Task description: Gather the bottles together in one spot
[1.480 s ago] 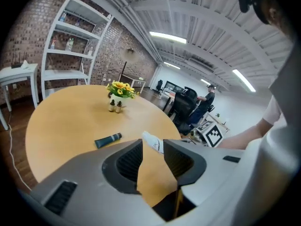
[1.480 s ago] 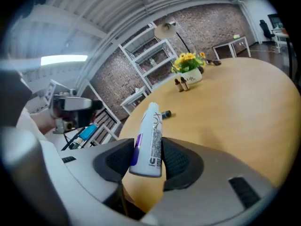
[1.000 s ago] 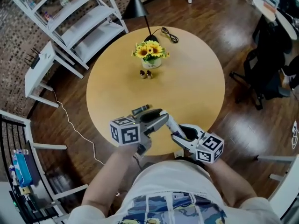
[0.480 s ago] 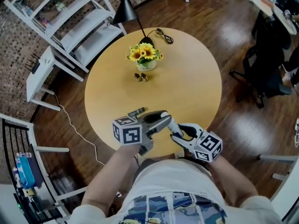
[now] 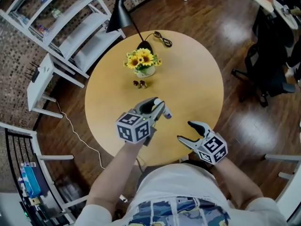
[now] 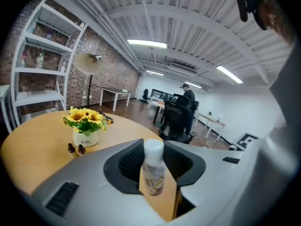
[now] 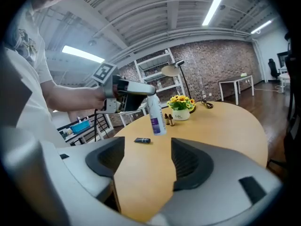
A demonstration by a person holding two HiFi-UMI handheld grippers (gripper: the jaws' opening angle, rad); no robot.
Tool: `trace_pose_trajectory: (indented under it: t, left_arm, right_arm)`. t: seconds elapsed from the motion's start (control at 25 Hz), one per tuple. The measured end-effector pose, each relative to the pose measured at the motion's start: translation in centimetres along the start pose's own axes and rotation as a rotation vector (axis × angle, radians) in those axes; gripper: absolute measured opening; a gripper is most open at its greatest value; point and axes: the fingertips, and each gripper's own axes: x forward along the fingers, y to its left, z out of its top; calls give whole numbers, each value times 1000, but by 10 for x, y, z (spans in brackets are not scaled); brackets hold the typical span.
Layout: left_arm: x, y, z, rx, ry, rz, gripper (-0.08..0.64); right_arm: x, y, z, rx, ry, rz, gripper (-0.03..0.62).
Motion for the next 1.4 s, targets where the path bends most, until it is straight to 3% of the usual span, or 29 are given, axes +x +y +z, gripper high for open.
trace_pose_trajectory:
  t: [0.08,0.32,0.64,0.96,1.4]
  left_arm:
    - [15,28,3,4,-13,81,123]
    - [61,110,7,54,-30,295,123]
    - [114,188,7,113,-44,444,123]
    - [133,228,-2,82,-73,509,123]
    - [132,226,-4,154,-60,500,129]
  right_arm:
    - [-4,-6,0,-6,15,-8,351]
    - [-13,-28,-1,36,36,-30,351]
    - [-16,-57,-11,81,89,-88,351]
    - [-22,-65,-20,128,118,-112,350]
    - [-8,-67,-15,112,128,-119,350]
